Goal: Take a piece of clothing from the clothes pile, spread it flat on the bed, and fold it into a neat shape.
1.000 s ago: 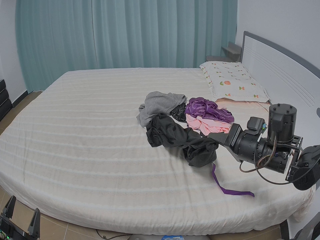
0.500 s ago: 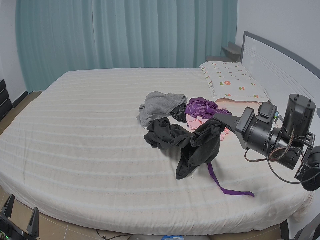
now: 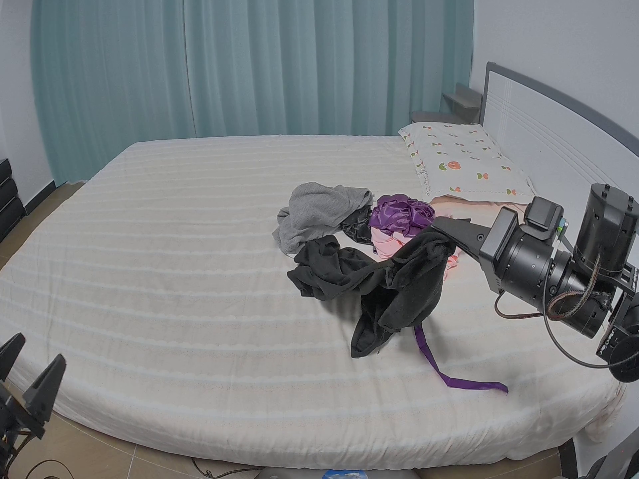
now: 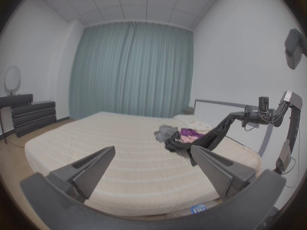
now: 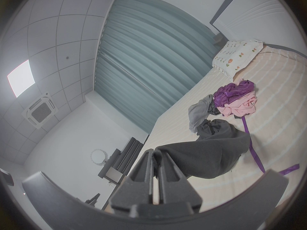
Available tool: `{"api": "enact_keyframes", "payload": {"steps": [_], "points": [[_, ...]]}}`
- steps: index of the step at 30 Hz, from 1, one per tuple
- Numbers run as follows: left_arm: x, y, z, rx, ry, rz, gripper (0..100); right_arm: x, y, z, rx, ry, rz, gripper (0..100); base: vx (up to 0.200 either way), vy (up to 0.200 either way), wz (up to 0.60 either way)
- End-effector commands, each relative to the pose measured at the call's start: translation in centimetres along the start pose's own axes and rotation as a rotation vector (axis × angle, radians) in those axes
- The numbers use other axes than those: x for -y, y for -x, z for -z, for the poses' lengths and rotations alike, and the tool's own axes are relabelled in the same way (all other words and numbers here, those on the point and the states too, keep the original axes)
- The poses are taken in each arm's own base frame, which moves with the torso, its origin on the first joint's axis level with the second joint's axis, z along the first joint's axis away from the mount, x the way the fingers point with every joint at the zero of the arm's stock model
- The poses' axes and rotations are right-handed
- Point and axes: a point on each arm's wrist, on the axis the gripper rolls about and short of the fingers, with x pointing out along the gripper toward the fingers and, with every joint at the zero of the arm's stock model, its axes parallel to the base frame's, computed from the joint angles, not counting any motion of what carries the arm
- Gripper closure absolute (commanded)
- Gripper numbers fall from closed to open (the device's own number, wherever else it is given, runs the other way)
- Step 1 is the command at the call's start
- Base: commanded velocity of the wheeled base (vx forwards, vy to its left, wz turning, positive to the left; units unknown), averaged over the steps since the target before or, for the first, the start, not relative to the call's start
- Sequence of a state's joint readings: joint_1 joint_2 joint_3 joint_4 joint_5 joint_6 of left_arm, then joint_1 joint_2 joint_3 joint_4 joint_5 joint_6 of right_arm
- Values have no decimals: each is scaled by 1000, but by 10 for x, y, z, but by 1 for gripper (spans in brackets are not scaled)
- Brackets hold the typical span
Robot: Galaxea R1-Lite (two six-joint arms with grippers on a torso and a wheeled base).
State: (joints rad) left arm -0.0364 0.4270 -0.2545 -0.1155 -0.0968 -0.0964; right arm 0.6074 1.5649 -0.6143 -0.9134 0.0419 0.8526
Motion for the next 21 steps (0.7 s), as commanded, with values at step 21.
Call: {"api": "enact_keyframes", "payload": {"steps": [21], "points": [[87, -247, 119, -636, -22, 273, 0, -16, 8, -7, 69, 77, -93, 100, 0, 0, 0]]}}
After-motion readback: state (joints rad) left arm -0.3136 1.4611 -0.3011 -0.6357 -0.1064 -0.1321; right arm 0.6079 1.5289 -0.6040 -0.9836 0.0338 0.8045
